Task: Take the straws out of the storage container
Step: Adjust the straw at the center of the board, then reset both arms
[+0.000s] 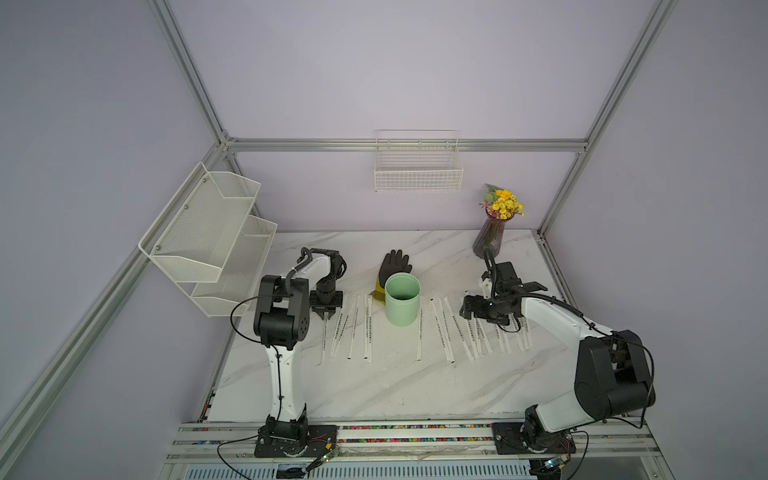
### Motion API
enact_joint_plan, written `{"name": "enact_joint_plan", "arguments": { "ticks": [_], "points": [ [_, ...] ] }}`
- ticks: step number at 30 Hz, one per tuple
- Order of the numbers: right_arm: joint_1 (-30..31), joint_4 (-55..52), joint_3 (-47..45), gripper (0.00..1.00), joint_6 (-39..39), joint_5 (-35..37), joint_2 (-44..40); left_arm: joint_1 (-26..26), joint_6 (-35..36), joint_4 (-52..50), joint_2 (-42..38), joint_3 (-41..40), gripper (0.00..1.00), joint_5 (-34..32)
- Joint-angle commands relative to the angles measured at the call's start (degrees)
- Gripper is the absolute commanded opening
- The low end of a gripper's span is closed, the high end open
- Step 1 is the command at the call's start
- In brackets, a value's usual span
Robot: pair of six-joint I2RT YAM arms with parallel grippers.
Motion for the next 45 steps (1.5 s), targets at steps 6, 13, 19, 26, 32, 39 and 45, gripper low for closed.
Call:
{"name": "enact_joint_plan", "arguments": {
  "ticks": [6,13,19,26,32,39,45],
  "points": [
    [-0.2,-0.6,-0.7,0.97,-0.5,-0.6,-1.7,-0.1,-0.7,0.2,-3.1,1.2,0.38,-0.2],
    [-0.2,0.4,-1.3,0.97,-0.1,-0.6,-3.4,-0.4,-1.3,0.8,-8.5,0.7,0.53,-1.3],
    [-0.2,3.9,-3.7,0.97,0.1,-1.2,-7.4,-1.5,-0.8,7.5,-17.7,-3.9,0.73,-2.6],
    [-0.3,12.2,-10.3,0.97,0.1,5.0,-17.1,-1.9,0.0,21.7,-28.6,-14.9,1.0,-4.0],
    [-0.2,21.4,-17.4,0.97,-0.7,11.1,-26.7,-3.2,1.1,29.4,-32.1,-19.6,1.0,-8.6],
    [-0.2,34.3,-27.7,0.97,-4.6,13.0,-34.4,-4.5,7.0,45.8,-40.3,-30.8,1.0,-11.8],
    [-0.2,40.1,-32.1,0.97,-5.8,16.1,-34.2,-4.6,13.1,67.3,-52.4,-46.6,1.0,-13.5]
  ]
}}
